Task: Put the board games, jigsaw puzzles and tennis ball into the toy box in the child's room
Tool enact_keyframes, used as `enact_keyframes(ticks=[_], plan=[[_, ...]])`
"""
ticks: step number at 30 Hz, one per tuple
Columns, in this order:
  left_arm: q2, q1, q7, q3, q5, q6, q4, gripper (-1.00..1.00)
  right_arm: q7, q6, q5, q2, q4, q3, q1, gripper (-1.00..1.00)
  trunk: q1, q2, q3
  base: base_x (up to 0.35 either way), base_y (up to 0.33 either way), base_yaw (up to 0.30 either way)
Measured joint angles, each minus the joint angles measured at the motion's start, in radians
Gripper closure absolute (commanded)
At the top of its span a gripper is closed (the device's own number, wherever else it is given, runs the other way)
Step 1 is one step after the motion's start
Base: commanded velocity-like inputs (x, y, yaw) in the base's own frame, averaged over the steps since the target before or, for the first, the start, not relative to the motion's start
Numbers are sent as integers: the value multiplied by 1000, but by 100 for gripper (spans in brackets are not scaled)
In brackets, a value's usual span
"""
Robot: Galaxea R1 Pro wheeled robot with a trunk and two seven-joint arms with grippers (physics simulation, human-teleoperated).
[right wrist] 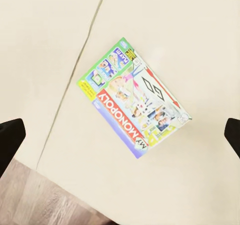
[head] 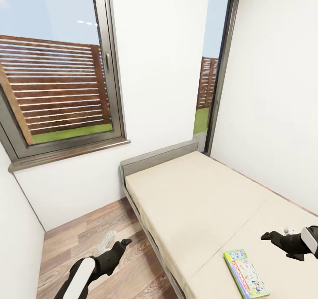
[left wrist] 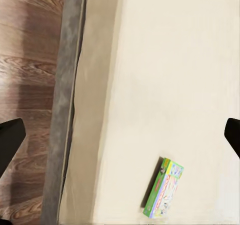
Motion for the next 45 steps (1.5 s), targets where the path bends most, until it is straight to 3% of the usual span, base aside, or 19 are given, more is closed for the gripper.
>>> enact_keyframes(ticks=[4,8,14,29,45], plan=[[7,10,-49,1,3,21,-13,-100,0,0,0,0,0,0,0,-100,15,-28,-13,0,0,0],[21,25,-138,1,5,48,-27,-100,0,0,0,-1,0,0,0,-100,31,-56,-25,0,0,0],[27,32,-177,-2,5,59,-33,-100,-1,0,-1,-2,0,0,1,-100,54,-98,-44,0,0,0],[31,36,-199,-6,1,63,-37,-100,-1,0,-2,-2,-1,0,1,-100,111,-203,-91,0,0,-24],[30,36,-199,-11,1,60,-37,-100,4,1,-2,-2,-2,0,1,-100,173,-315,-141,0,0,-209]])
